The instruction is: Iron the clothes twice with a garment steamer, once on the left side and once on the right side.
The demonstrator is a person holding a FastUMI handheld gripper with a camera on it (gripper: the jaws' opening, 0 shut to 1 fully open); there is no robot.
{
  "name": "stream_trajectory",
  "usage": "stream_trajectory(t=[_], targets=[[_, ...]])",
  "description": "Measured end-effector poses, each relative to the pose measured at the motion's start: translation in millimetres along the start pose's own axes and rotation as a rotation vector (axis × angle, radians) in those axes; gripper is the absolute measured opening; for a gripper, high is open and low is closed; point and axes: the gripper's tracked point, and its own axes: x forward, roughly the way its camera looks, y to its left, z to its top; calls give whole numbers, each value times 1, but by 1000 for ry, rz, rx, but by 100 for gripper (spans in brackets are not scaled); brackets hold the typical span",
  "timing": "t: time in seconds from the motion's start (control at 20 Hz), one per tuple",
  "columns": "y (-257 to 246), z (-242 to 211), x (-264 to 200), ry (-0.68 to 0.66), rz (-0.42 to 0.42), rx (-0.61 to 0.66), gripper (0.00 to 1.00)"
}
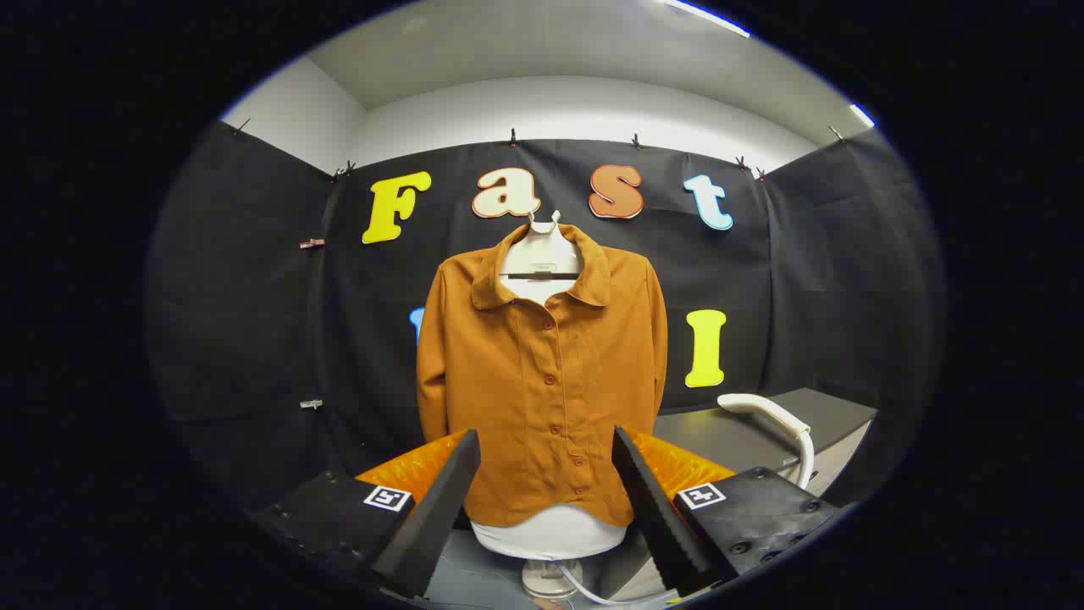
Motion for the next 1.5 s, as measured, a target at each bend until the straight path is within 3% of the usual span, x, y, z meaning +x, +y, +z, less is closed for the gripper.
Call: stream_trajectory(t=[1.2, 1.5], targets=[[-3, 12, -18, -19, 5, -9, 98], [1, 12, -15, -17, -29, 0, 98]])
